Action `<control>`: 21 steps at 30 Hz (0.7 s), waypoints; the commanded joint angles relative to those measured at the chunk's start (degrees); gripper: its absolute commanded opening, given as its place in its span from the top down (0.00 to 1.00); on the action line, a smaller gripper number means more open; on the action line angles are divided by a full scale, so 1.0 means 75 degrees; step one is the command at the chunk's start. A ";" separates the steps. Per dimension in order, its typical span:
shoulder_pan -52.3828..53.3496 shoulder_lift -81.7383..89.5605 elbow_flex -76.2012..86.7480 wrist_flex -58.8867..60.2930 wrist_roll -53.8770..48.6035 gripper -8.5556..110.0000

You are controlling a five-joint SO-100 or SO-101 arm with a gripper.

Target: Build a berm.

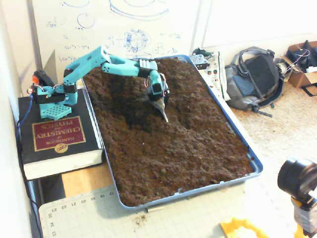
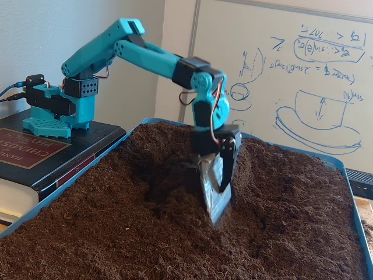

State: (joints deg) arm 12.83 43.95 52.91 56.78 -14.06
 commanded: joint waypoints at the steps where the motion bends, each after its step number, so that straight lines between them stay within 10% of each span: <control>1: -0.0082 0.1957 -0.0246 -0.0809 0.0059 0.92; 21: -0.0926 0.5941 0.2930 -0.0539 0.0047 0.93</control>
State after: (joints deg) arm 6.06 76.64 72.07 50.62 -14.06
